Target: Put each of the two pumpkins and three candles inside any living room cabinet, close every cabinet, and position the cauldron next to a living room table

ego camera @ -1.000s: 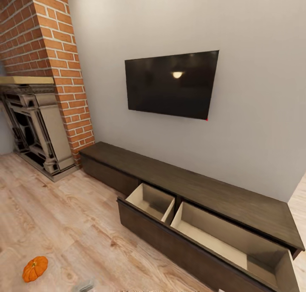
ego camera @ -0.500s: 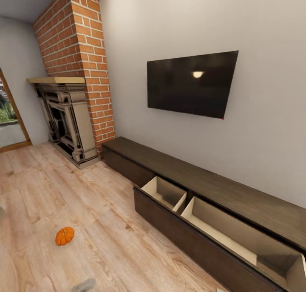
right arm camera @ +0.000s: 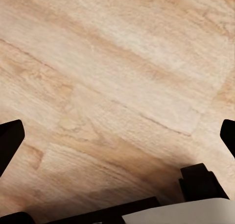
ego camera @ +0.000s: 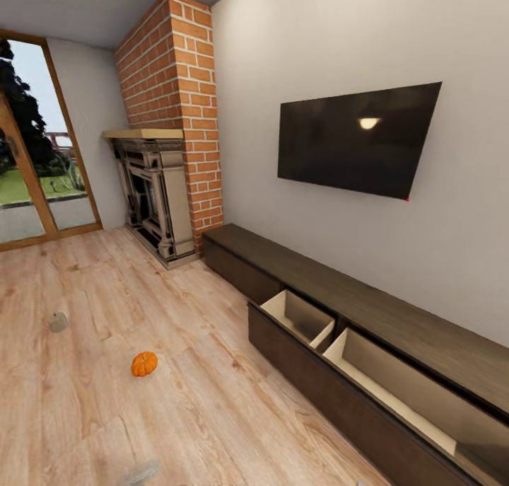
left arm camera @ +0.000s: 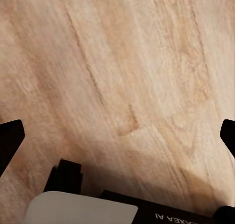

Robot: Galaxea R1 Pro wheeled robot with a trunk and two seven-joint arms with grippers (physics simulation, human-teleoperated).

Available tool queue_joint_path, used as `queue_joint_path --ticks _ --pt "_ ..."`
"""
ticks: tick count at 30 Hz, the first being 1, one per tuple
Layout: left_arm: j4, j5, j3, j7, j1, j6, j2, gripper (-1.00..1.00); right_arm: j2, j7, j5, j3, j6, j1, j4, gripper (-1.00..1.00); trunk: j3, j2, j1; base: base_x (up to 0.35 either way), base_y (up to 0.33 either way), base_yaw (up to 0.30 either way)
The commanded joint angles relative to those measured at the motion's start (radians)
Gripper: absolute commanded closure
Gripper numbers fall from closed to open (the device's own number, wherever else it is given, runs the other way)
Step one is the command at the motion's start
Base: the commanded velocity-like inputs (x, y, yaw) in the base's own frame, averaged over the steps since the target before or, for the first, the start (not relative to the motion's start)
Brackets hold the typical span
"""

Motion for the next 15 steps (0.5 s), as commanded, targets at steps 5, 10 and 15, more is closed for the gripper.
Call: queue_joint_path --ticks 5,10,15 --pt "0.0 0.0 0.0 0.0 0.0 -0.002 0.001 -1.0 0.008 0.0 0.0 0.004 -0.009 0.0 0.0 -1.0 0.0 0.0 0.0 -0.003 -0.002 0.298" --pt "0.0 0.0 0.0 0.0 0.0 -0.002 0.0 -1.0 0.01 0.0 0.0 0.005 -0.011 0.0 0.0 -1.0 0.0 0.0 0.0 0.0 0.0 0.298" --pt "0.0 0.0 0.0 0.0 0.0 -0.003 0.0 -1.0 0.01 0.0 0.0 0.006 -0.011 0.0 0.0 -1.0 0.0 0.0 0.0 0.0 0.0 0.299"
